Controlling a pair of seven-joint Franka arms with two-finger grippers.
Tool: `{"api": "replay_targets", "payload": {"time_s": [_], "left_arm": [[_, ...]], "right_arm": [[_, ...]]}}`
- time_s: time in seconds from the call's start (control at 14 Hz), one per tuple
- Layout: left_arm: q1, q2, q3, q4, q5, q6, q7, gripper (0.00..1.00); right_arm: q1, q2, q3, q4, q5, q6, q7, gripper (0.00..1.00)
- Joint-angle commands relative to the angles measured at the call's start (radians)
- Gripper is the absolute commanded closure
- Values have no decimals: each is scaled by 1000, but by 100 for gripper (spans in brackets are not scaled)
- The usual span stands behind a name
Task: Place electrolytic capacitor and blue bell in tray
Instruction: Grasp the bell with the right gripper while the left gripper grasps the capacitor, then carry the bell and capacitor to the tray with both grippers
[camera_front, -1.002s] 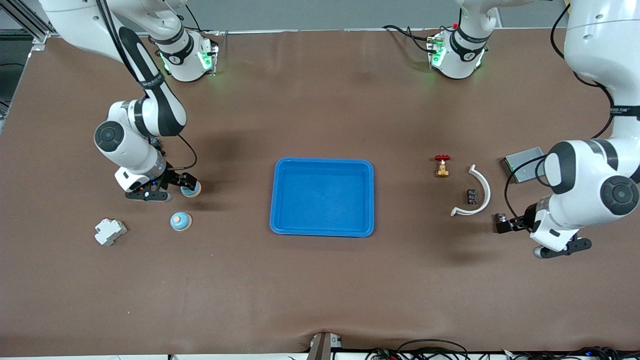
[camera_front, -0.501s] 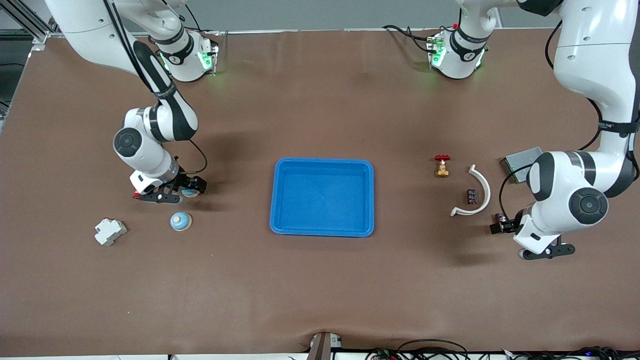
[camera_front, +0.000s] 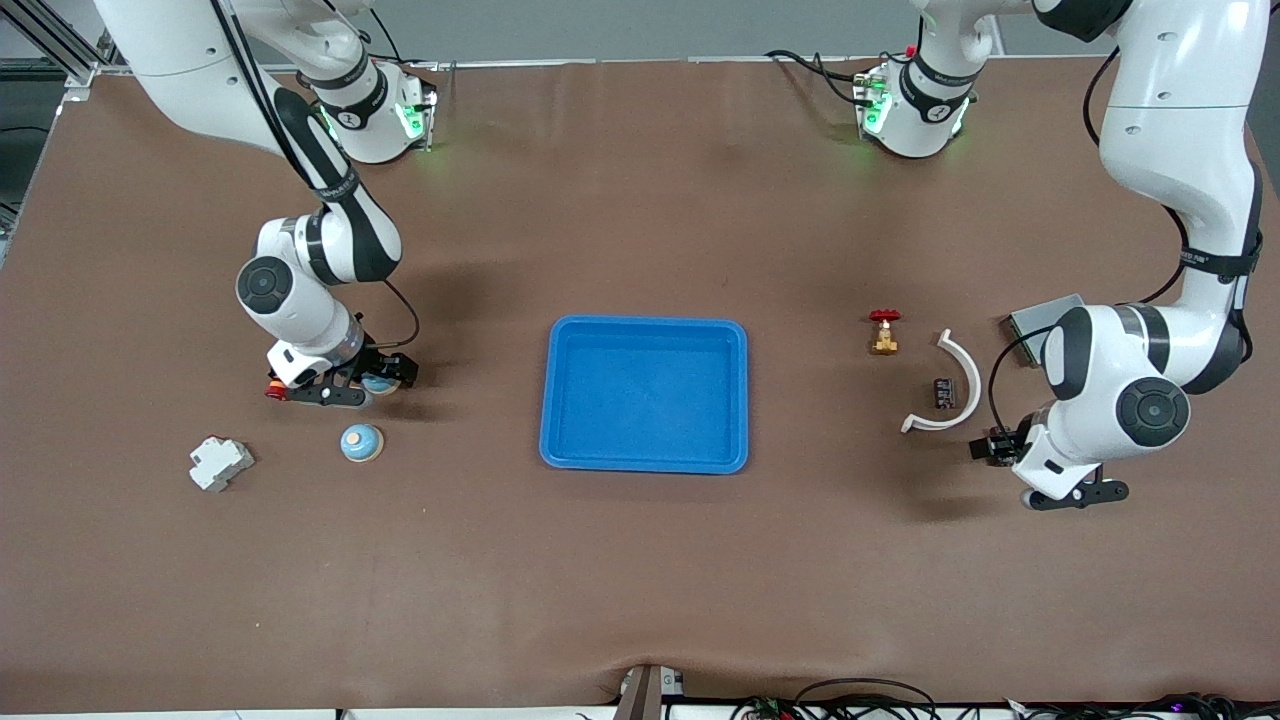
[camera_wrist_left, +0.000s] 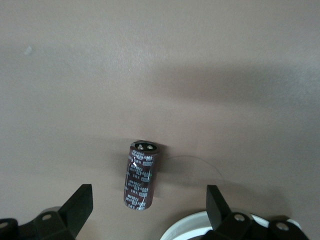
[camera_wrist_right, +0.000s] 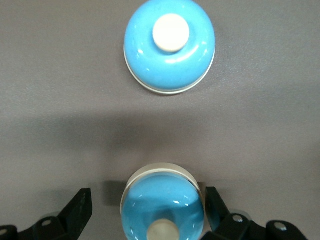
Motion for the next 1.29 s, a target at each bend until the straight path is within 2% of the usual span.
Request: {"api": "replay_targets", "payload": {"time_s": [0.0, 0.21, 0.29, 0.43, 0.72, 1.07, 1.15, 1.22], "left_arm": [[9, 0, -6, -15, 20, 18, 7, 0], [8, 26, -6, -12, 19, 18, 7, 0], [8, 31, -6, -10, 19, 18, 7, 0], [8, 38, -6, -6, 19, 18, 7, 0], [8, 55, -4, -2, 17, 45, 6, 0], [19, 72, -4, -1, 19, 61, 6, 0], [19, 72, -4, -1, 19, 61, 1, 4], [19, 72, -4, -1, 19, 61, -2, 16]], "right_arm": [[8, 1, -5, -12, 7, 19, 6, 0], [8, 1, -5, -12, 7, 8, 4, 0], [8, 1, -5, -14, 7, 6, 3, 23], [8, 1, -3, -14, 7, 5, 3, 100], [12, -9, -3, -2, 7, -6, 15, 100], [95, -55, -3, 161, 8, -324, 156, 100], [115, -59, -3, 184, 8, -357, 199, 100], [146, -62, -3, 205, 8, -380, 248, 100]]}}
